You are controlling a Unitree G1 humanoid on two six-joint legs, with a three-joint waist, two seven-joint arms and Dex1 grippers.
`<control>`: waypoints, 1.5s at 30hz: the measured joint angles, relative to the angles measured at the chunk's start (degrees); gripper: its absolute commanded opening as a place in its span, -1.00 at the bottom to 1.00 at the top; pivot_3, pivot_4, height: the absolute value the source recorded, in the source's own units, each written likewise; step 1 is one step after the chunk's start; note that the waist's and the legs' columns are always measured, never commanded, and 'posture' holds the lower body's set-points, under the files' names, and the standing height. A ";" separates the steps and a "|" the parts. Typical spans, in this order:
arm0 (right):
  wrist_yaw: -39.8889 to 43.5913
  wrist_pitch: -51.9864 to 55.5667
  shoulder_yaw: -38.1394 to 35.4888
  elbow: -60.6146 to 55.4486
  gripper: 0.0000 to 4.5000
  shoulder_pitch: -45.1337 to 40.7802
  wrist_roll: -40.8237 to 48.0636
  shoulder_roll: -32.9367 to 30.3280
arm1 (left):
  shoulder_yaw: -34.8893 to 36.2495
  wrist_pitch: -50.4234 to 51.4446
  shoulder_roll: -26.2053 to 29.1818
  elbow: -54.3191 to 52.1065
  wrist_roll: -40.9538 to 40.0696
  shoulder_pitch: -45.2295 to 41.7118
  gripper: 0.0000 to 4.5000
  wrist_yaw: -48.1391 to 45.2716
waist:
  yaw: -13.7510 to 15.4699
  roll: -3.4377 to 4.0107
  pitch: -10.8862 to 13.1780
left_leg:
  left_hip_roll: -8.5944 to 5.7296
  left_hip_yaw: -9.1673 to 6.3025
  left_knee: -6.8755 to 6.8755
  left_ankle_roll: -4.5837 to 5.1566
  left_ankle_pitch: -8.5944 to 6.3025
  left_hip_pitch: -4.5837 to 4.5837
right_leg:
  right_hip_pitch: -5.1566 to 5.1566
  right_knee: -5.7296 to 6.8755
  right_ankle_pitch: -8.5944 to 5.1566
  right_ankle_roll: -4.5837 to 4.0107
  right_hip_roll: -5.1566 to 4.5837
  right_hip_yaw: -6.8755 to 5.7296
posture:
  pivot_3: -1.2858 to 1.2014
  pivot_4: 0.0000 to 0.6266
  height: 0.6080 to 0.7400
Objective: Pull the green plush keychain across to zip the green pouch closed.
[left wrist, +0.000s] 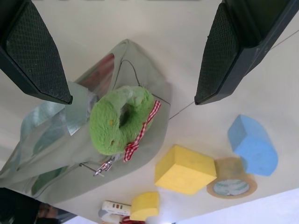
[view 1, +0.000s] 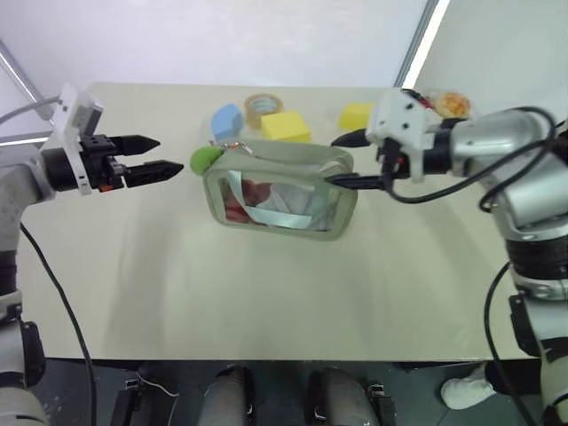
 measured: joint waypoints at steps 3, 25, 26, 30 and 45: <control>-0.42 2.35 -1.46 -2.84 0.39 3.71 1.08 -0.93 | -1.08 -0.78 -0.58 0.48 0.45 -1.45 1.00 -0.07 | 0.00 -0.01 0.00 | 0.00 0.00 -0.01 0.00 0.00 0.01 | 0.02 -0.02 0.00 0.00 0.00 0.00 | 0.03 -0.52 1.00; -1.85 1.13 0.81 -2.94 -1.00 7.67 0.96 1.57 | -5.63 -2.73 -6.58 1.62 2.22 -4.11 -0.54 -1.45 | 0.01 0.00 0.00 | -0.01 0.01 0.01 0.00 0.00 0.01 | 0.02 -0.02 0.00 0.00 0.01 0.00 | 0.03 -0.52 1.00; -1.89 1.08 0.81 -2.94 -1.00 7.67 0.96 1.57 | -5.74 -3.23 -6.60 2.01 2.57 -4.21 -0.76 -1.53 | 0.01 0.00 0.00 | -0.01 0.01 0.01 0.00 0.00 0.01 | 0.02 -0.02 0.00 0.00 0.01 0.00 | 0.03 -0.52 1.00; -2.15 0.77 0.81 -2.89 -1.00 7.67 0.79 1.55 | -7.72 -4.66 -7.05 3.03 4.41 -6.59 -0.98 -1.78 | 0.09 0.00 0.00 | -0.02 0.00 0.02 0.00 0.00 0.01 | 0.02 -0.02 0.00 0.00 0.01 0.00 | 0.03 -0.52 1.00; -3.52 0.17 1.53 -2.85 -1.00 7.68 -0.15 2.40 | -15.95 -9.80 -15.26 0.90 7.74 -13.62 -0.98 -5.51 | -0.09 0.01 0.00 | -0.01 0.01 0.04 -0.01 0.01 0.08 | 0.06 0.00 0.00 0.01 0.02 0.01 | 0.03 -0.52 1.00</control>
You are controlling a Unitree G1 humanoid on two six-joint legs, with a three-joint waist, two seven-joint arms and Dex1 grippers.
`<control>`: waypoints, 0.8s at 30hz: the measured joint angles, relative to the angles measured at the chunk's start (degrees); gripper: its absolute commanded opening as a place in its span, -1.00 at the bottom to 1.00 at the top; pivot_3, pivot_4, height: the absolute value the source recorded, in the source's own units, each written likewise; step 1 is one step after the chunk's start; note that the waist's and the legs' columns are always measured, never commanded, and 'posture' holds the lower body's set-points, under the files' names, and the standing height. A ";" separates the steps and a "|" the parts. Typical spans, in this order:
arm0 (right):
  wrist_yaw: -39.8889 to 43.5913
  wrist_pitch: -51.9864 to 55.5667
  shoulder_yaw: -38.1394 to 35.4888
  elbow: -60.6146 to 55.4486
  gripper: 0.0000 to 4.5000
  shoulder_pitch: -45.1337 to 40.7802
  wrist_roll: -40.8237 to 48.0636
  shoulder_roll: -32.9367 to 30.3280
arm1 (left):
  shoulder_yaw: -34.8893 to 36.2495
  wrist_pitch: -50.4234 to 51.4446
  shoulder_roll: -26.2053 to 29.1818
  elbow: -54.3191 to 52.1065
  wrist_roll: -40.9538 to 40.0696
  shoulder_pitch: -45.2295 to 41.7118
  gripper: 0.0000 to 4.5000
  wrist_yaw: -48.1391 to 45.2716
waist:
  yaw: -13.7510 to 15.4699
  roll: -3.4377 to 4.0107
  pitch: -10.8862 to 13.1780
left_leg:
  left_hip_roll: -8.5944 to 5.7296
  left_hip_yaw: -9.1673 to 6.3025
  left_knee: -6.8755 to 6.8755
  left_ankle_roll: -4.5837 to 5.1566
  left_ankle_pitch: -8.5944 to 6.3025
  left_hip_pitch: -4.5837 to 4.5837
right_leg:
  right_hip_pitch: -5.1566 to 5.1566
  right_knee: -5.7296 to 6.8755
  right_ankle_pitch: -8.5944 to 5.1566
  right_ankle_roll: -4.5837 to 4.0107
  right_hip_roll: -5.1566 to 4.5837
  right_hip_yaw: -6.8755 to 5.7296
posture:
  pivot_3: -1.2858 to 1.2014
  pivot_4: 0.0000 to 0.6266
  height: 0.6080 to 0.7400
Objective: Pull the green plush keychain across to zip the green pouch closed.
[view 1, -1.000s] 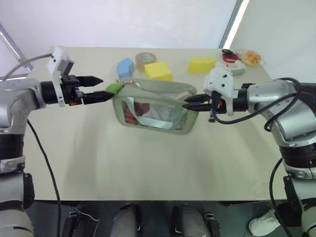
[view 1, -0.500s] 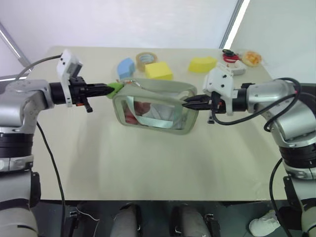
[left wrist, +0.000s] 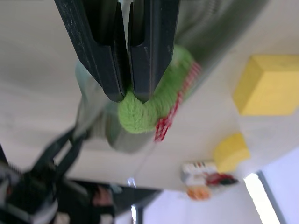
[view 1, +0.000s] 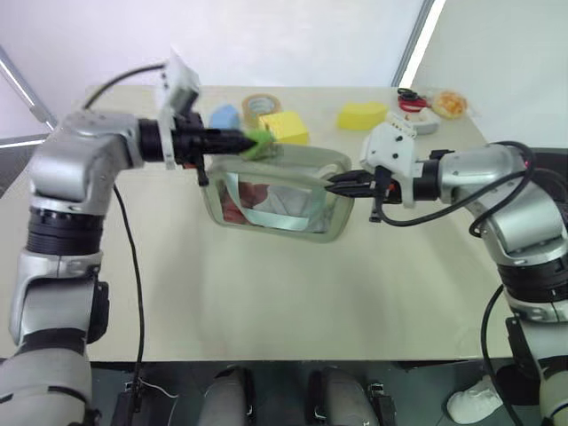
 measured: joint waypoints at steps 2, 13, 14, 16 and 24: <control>-0.21 0.27 -0.01 -0.05 -1.00 -0.01 0.00 -0.01 | -1.22 -1.56 -0.01 0.05 1.45 0.89 -0.98 -0.25 | 0.11 0.00 0.00 | 0.00 0.00 0.01 0.00 0.00 -0.01 | 0.00 -0.01 0.00 0.00 0.00 0.00 | 0.03 -0.52 1.00; -1.16 0.69 -0.01 -0.19 -1.00 -0.02 0.05 0.22 | -0.64 -3.32 5.42 1.92 4.41 -1.29 0.79 -2.31 | -0.07 0.00 0.00 | 0.01 -0.01 -0.03 0.00 0.00 -0.01 | -0.02 -0.02 0.00 0.00 0.00 0.00 | 0.03 -0.52 1.00; -1.19 0.68 0.00 -0.19 -1.00 0.01 0.03 0.26 | -0.34 -3.21 7.06 1.32 4.42 -0.85 0.79 -2.78 | -0.10 0.00 0.00 | 0.01 0.00 -0.03 0.00 0.00 -0.01 | -0.02 -0.01 0.00 0.00 0.00 0.00 | 0.03 -0.52 1.00; -1.26 0.65 0.00 -0.17 -1.00 0.00 0.01 0.28 | 0.71 -3.06 9.87 0.79 4.46 0.48 0.79 -3.47 | -0.01 0.01 0.00 | 0.01 -0.01 -0.01 0.00 0.00 0.00 | -0.01 -0.01 0.00 0.00 0.00 0.00 | 0.03 -0.52 1.00; -1.64 0.62 0.05 -0.17 -1.00 0.00 -0.03 0.71 | 1.32 -8.76 8.64 3.27 8.03 6.99 0.79 -2.05 | 0.51 -0.01 0.00 | -0.01 -0.02 0.02 0.01 -0.01 -0.03 | 0.04 -0.04 0.00 0.00 -0.01 -0.01 | 0.03 -0.52 1.00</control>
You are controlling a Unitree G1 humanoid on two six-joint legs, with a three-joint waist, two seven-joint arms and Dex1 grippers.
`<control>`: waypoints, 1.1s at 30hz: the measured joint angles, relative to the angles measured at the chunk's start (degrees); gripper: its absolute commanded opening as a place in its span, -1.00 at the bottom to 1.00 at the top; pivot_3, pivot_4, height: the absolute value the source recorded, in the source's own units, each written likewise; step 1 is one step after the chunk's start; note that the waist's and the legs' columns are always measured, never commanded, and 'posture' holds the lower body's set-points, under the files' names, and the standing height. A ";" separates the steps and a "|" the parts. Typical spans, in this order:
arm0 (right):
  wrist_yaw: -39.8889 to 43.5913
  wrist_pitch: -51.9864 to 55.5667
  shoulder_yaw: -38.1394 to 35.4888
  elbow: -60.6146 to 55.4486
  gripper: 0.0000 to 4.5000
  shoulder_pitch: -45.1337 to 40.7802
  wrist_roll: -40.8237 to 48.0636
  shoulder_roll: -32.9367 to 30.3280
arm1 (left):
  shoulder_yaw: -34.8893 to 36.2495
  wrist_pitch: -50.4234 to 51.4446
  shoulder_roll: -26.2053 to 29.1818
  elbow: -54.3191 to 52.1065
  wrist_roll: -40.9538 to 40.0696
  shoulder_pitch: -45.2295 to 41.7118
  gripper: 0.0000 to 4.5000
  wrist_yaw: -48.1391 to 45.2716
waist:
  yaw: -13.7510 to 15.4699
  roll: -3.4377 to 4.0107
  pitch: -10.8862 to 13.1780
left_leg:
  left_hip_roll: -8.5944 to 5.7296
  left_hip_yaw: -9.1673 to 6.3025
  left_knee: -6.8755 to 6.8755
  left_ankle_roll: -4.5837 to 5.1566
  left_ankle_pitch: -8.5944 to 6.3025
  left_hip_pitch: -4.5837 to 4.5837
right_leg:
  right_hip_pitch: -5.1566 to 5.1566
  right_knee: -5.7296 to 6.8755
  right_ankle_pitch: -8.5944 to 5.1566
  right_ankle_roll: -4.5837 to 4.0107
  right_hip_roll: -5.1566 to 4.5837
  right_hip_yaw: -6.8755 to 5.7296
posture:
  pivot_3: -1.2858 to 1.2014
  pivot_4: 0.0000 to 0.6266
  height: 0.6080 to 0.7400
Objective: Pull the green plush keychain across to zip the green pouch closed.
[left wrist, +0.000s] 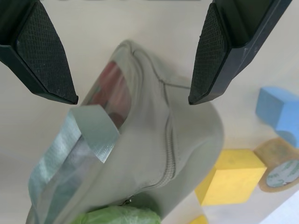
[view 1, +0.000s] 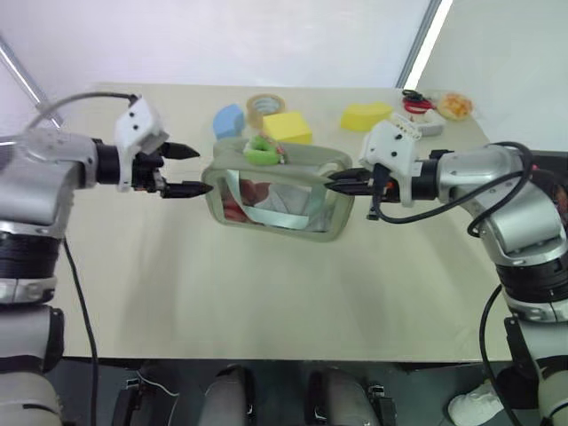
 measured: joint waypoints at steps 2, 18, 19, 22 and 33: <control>0.00 0.00 0.25 -0.01 -1.00 0.00 0.04 0.19 | -0.16 -1.49 -1.92 1.80 0.84 -0.14 0.79 0.84 | -0.22 0.00 0.00 | 0.00 0.00 -0.02 0.00 0.00 0.00 | -0.01 0.01 0.00 0.00 0.01 0.00 | 0.03 -0.52 1.00; 1.62 4.37 -2.59 -0.27 0.11 -2.39 1.37 -6.97 | -0.78 -4.87 -3.85 5.23 2.90 -0.52 -0.78 -0.76 | -0.33 0.01 0.00 | 0.00 0.01 -0.02 0.00 0.00 0.01 | -0.02 0.01 0.00 0.00 0.00 0.00 | 0.03 -0.52 1.00; 1.79 5.16 -3.32 -0.15 0.11 -3.70 1.96 -7.21 | -0.76 -4.86 -3.82 5.23 2.90 -0.50 -0.78 -0.76 | -0.34 0.01 0.00 | 0.01 0.00 -0.03 0.00 0.00 0.01 | -0.03 0.02 0.00 0.00 0.00 0.00 | 0.03 -0.52 1.00; 0.80 7.81 -4.52 0.26 0.11 -8.57 4.03 -4.36 | -0.64 -4.81 -3.72 5.18 2.89 -0.41 -0.78 -0.76 | -0.74 0.02 0.00 | 0.03 0.03 -0.04 0.00 0.00 0.03 | -0.04 0.03 0.00 0.00 0.01 0.00 | 0.03 -0.52 1.00; -6.07 4.68 5.59 6.20 0.11 -13.56 1.82 13.66 | -0.64 -4.08 -4.23 4.35 2.83 -0.41 -0.78 -0.84 | -0.24 0.02 -0.01 | -0.01 -0.02 0.01 0.04 -0.02 -0.10 | -0.06 0.11 0.01 0.01 -0.02 -0.04 | 0.03 -0.52 1.00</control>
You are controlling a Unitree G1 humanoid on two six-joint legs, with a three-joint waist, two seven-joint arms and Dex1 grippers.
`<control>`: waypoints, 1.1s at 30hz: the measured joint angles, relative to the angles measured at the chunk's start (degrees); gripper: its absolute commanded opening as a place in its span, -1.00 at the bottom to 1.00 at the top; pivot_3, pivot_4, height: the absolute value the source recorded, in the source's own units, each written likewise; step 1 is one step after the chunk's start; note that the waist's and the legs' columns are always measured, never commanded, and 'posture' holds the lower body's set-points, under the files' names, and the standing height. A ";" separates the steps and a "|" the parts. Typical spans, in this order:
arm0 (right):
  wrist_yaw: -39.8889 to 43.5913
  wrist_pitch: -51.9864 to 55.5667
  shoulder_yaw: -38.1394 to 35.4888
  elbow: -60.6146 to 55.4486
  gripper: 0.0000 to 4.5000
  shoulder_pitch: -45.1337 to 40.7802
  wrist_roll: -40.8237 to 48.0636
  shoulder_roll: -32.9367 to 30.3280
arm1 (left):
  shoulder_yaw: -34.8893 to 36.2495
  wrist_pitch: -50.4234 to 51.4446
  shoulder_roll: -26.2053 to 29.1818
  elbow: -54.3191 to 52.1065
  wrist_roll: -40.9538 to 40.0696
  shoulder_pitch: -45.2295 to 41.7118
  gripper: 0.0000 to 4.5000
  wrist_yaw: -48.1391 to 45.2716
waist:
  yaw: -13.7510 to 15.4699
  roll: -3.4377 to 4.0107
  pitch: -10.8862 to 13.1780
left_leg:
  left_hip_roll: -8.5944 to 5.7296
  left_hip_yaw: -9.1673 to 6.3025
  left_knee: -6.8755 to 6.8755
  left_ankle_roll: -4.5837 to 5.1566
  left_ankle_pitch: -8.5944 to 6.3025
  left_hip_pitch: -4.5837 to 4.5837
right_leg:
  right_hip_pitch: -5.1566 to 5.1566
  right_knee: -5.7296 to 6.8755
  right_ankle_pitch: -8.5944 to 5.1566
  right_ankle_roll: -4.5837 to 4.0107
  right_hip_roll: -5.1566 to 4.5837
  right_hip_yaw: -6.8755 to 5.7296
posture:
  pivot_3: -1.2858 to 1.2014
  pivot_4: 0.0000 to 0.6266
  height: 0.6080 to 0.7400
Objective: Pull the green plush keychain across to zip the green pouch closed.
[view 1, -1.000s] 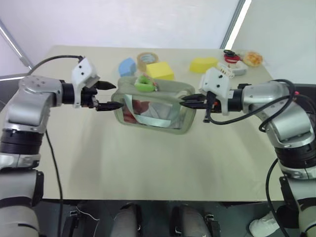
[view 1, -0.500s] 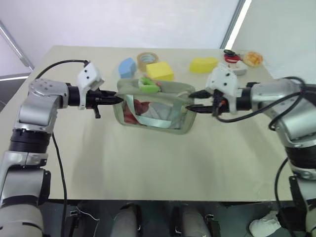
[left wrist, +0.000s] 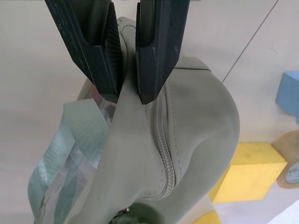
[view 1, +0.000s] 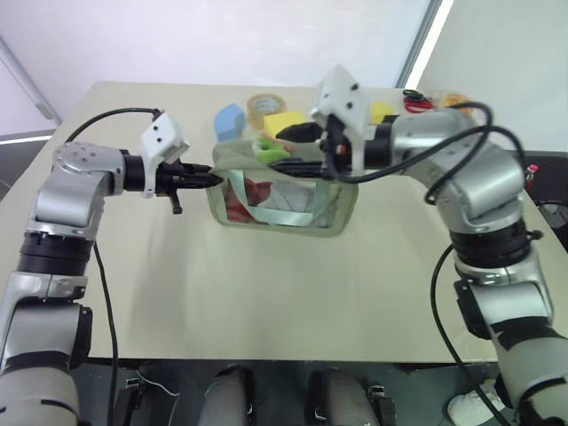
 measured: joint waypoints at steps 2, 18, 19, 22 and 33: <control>0.06 -0.70 0.90 1.53 0.11 0.81 -0.91 0.03 | 0.00 0.60 0.00 -0.34 0.00 -0.01 -0.78 0.11 | -0.18 0.00 0.00 | 0.00 0.01 -0.01 0.00 0.00 0.00 | -0.01 0.01 0.00 0.00 0.00 0.00 | 0.03 -0.52 1.00; -2.85 4.52 -6.14 6.15 -0.98 -1.82 1.60 3.22 | 0.00 2.05 -0.63 -1.61 -0.02 0.02 -0.78 0.67 | -0.09 0.01 0.00 | 0.01 0.01 0.00 0.00 0.00 0.00 | 0.00 0.02 0.00 0.00 0.01 0.00 | 0.03 -0.52 1.00; -3.95 6.57 -8.15 6.45 -0.98 -2.72 2.55 3.18 | 0.00 2.07 -0.66 -1.64 -0.02 0.02 -0.78 0.67 | -0.03 0.01 0.00 | 0.01 0.01 0.00 0.00 0.00 0.00 | 0.00 0.01 0.00 0.00 0.01 0.00 | 0.03 -0.52 1.00; -7.58 13.41 -14.31 6.29 -0.98 -4.47 5.07 1.35 | 0.00 2.15 -0.73 -2.11 -0.14 0.03 -0.78 0.66 | 0.05 0.00 0.00 | 0.01 -0.01 -0.01 0.00 0.00 0.00 | 0.03 0.00 0.00 0.00 0.01 0.00 | 0.03 -0.52 1.00; -18.73 19.07 -17.44 -4.51 -0.98 10.11 -2.10 -17.31 | 0.28 4.26 -0.44 -3.73 -0.77 1.23 -0.78 0.66 | -0.22 0.03 0.01 | 0.01 0.05 -0.04 -0.01 0.00 0.01 | -0.07 -0.07 0.00 0.00 0.00 0.04 | 0.03 -0.52 1.00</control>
